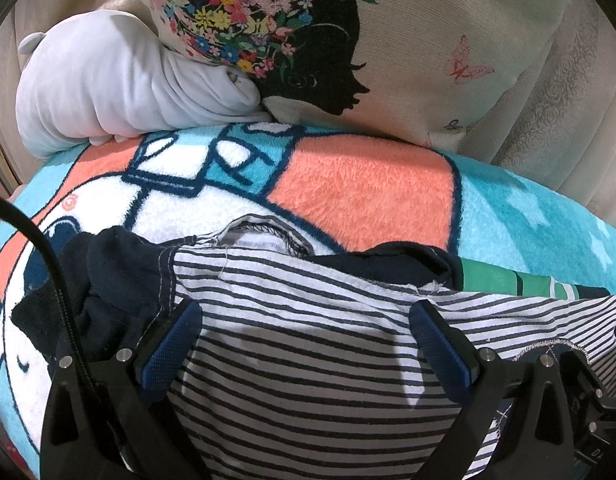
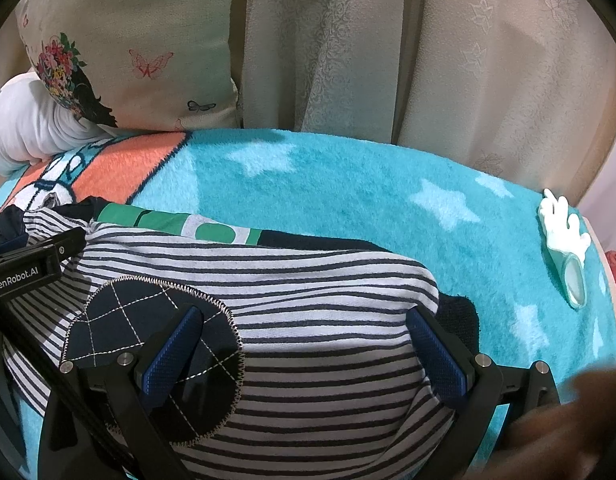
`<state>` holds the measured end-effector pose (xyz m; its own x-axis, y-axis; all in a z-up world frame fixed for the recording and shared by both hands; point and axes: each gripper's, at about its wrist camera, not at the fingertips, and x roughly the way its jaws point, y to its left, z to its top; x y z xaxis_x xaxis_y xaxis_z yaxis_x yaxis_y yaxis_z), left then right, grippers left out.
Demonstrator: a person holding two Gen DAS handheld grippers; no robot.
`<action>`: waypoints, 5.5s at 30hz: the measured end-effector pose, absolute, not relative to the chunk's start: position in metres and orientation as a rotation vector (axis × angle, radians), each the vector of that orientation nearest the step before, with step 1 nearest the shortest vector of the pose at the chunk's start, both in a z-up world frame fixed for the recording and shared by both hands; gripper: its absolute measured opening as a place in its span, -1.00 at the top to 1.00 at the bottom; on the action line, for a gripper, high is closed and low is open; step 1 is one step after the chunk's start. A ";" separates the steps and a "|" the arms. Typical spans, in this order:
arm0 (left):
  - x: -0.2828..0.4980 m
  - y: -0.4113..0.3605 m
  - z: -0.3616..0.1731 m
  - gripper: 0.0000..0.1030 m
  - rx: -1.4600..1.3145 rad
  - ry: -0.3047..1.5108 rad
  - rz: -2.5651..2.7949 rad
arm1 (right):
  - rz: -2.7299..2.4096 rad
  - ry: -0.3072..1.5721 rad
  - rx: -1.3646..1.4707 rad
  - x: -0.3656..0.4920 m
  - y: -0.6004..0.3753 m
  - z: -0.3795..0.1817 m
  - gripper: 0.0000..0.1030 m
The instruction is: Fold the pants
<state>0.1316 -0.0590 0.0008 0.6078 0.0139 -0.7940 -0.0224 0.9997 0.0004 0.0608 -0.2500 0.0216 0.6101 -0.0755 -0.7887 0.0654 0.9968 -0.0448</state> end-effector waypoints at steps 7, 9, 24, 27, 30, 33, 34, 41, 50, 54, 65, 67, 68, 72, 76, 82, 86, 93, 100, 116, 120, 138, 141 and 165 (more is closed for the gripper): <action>0.132 -0.059 0.001 -1.00 -0.010 0.917 0.021 | -0.081 0.911 -0.010 0.056 -0.248 0.027 -0.99; 0.132 -0.059 0.001 -1.00 -0.010 0.917 0.021 | -0.081 0.911 -0.011 0.056 -0.250 0.027 -0.99; 0.130 -0.059 0.003 -1.00 0.008 0.922 -0.006 | -0.081 0.911 -0.010 0.056 -0.251 0.028 -0.99; 0.117 -0.062 0.004 -1.00 0.040 0.930 -0.054 | -0.084 0.912 -0.014 0.057 -0.249 0.031 -0.99; 0.113 -0.064 0.003 -1.00 0.051 0.918 -0.052 | -0.080 0.910 -0.007 0.054 -0.260 0.030 -0.99; 0.112 -0.064 0.003 -1.00 0.043 0.918 -0.054 | -0.080 0.909 -0.007 0.058 -0.283 0.023 -0.99; 0.112 -0.064 0.003 -1.00 0.043 0.918 -0.055 | -0.080 0.909 -0.008 0.058 -0.282 0.023 -0.99; 0.114 -0.062 0.002 -1.00 0.044 0.919 -0.054 | -0.080 0.909 -0.008 0.058 -0.282 0.023 -0.99; 0.113 -0.062 0.003 -1.00 0.044 0.919 -0.054 | -0.080 0.908 -0.008 0.058 -0.282 0.023 -0.99; 0.113 -0.062 0.003 -1.00 0.044 0.919 -0.054 | -0.080 0.908 -0.008 0.058 -0.282 0.022 -0.99; 0.113 -0.062 0.003 -1.00 0.043 0.919 -0.053 | -0.081 0.908 -0.009 0.058 -0.282 0.022 -0.99; 0.113 -0.062 0.003 -1.00 0.043 0.919 -0.053 | -0.081 0.908 -0.009 0.058 -0.282 0.022 -0.99; 0.113 -0.063 0.003 -1.00 0.043 0.919 -0.053 | -0.081 0.908 -0.009 0.058 -0.282 0.022 -0.99; 0.113 -0.063 0.003 -1.00 0.042 0.919 -0.053 | -0.081 0.908 -0.009 0.058 -0.282 0.022 -0.99; 0.113 -0.063 0.003 -1.00 0.043 0.919 -0.053 | -0.081 0.909 -0.010 0.059 -0.282 0.022 -0.99; 0.113 -0.063 0.003 -1.00 0.043 0.919 -0.053 | -0.081 0.908 -0.010 0.059 -0.283 0.021 -0.99; 0.112 -0.063 0.003 -1.00 0.042 0.919 -0.053 | -0.081 0.908 -0.010 0.059 -0.283 0.021 -0.99; 0.112 -0.063 0.003 -1.00 0.043 0.919 -0.053 | -0.081 0.908 -0.010 0.059 -0.284 0.021 -0.99; 0.112 -0.063 0.003 -1.00 0.043 0.919 -0.053 | -0.081 0.908 -0.010 0.059 -0.283 0.021 -0.99; 0.113 -0.063 0.003 -1.00 0.043 0.919 -0.053 | -0.082 0.908 -0.010 0.059 -0.283 0.021 -0.99; 0.112 -0.063 0.003 -1.00 0.043 0.919 -0.053 | -0.082 0.908 -0.011 0.060 -0.283 0.020 -0.99; 0.112 -0.063 0.003 -1.00 0.043 0.919 -0.053 | -0.082 0.907 -0.011 0.059 -0.283 0.020 -0.99; 0.112 -0.063 0.003 -1.00 0.043 0.919 -0.053 | -0.082 0.907 -0.011 0.059 -0.283 0.020 -0.99; 0.113 -0.061 0.003 -1.00 0.037 0.921 -0.055 | -0.086 0.909 -0.011 0.060 -0.283 0.020 -0.99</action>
